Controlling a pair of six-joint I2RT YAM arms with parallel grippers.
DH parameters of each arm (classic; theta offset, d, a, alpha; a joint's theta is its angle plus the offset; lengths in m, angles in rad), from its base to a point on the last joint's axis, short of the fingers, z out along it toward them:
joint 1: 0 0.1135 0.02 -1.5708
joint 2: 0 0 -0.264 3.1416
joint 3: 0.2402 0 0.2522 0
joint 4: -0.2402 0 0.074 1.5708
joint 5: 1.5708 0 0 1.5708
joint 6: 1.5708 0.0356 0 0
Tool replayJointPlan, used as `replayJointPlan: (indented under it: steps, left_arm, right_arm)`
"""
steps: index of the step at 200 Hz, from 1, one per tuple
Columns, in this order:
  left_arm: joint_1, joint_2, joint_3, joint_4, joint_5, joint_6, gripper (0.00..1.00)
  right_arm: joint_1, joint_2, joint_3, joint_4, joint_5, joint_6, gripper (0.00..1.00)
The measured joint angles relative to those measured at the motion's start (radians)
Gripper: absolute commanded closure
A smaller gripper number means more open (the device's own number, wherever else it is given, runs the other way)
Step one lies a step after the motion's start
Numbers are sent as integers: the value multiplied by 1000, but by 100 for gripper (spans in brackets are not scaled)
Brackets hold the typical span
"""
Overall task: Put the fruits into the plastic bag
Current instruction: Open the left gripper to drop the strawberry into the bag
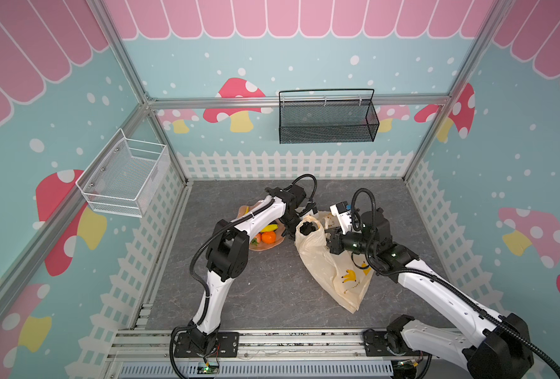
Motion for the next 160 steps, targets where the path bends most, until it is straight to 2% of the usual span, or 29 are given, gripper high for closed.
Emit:
replayJointPlan:
  steps: [30,67,70,72,75,160]
  left_arm:
    - [-4,-2,0,10,6,-6,30]
    - [-4,-11,0,14,7,-9,24]
    - [-4,-14,0,14,7,-9,20]
    - [-4,-15,0,14,7,-11,12]
    - [-4,-18,0,14,7,-7,10]
    - [45,-142,39,23,34,-54,10]
  right_arm:
    - [0,10,13,0,0,0,100]
    - [0,11,19,2,0,0,100]
    - [0,11,20,2,0,0,100]
    - [0,11,20,2,0,0,100]
    - [0,11,21,2,0,0,100]
    - [0,11,26,3,1,0,100]
